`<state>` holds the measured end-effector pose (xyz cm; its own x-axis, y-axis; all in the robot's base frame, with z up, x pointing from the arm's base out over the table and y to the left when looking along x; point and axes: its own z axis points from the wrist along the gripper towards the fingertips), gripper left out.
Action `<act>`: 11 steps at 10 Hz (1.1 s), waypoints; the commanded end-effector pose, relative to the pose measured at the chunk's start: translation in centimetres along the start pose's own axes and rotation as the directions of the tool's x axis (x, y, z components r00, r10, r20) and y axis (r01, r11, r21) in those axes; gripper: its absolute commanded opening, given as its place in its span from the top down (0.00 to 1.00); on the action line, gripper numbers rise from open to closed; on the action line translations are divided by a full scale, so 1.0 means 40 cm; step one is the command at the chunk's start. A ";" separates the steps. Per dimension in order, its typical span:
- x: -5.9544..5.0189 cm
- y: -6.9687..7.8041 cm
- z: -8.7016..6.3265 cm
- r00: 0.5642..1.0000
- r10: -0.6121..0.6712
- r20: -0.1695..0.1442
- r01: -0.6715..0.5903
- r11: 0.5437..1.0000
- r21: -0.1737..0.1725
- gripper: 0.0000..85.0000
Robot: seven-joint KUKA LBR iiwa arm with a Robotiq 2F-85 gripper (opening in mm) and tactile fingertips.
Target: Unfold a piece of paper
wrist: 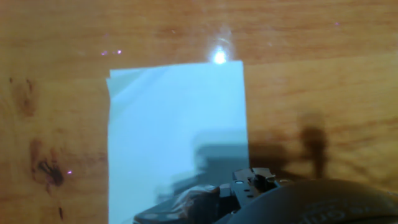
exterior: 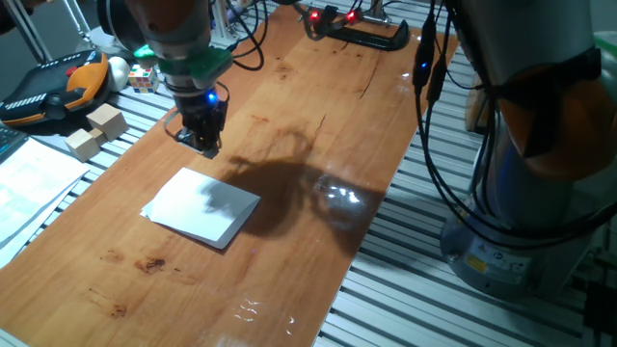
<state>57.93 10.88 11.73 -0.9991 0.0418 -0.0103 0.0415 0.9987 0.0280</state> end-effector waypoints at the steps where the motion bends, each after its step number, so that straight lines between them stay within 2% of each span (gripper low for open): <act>1: -0.013 0.015 0.004 1.000 -0.001 0.002 0.001 1.000 0.014 0.98; 6: -0.044 0.098 0.063 0.999 0.048 0.013 -0.048 0.999 0.006 0.98; 10: -0.070 0.152 0.081 0.992 0.127 0.017 -0.128 0.992 0.011 0.98; 11: -0.074 0.158 0.084 0.986 0.164 0.015 -0.164 0.986 0.000 0.98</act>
<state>61.22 17.23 8.55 -0.9789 0.2034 -0.0189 0.2026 0.9786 0.0357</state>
